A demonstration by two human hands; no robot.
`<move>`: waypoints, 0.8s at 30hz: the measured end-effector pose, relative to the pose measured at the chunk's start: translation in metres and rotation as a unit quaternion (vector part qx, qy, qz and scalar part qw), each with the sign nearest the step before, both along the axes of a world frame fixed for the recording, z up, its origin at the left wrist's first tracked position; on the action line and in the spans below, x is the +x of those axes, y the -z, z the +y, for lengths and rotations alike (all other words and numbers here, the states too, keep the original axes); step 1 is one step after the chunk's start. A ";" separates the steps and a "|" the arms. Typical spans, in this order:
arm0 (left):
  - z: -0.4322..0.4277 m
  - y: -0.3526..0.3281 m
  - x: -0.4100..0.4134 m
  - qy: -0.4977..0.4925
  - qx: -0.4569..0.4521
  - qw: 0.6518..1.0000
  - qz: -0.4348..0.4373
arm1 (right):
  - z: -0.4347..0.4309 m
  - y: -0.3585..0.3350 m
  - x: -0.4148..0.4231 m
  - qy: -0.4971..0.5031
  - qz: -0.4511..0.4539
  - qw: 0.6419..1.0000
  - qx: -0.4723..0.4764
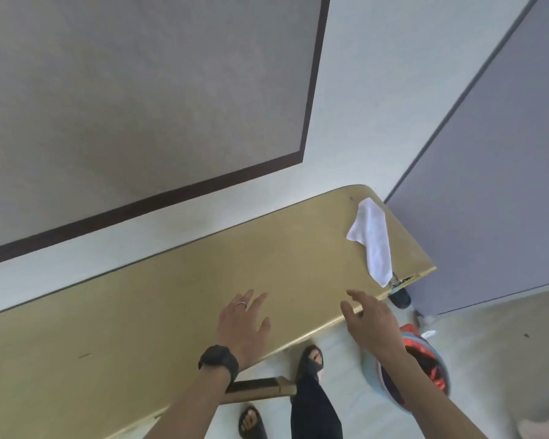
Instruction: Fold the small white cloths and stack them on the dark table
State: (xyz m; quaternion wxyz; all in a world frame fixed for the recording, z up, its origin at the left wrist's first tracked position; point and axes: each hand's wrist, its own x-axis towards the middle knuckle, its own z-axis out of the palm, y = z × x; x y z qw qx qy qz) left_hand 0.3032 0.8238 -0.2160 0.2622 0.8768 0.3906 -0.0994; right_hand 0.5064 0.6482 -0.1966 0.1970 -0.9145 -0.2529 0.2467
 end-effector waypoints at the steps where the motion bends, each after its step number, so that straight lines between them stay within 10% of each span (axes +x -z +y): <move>1: 0.006 0.009 0.012 -0.009 -0.010 1.000 0.011 | 0.012 0.010 0.018 0.000 0.009 1.000 -0.014; 16: 0.061 0.138 0.099 -0.108 -0.056 0.985 0.123 | 0.158 0.146 0.199 0.022 -0.072 0.976 -0.203; 24: 0.074 0.117 0.103 -0.083 -0.090 0.988 0.099 | 0.141 0.143 0.112 -0.229 -0.069 0.969 -0.063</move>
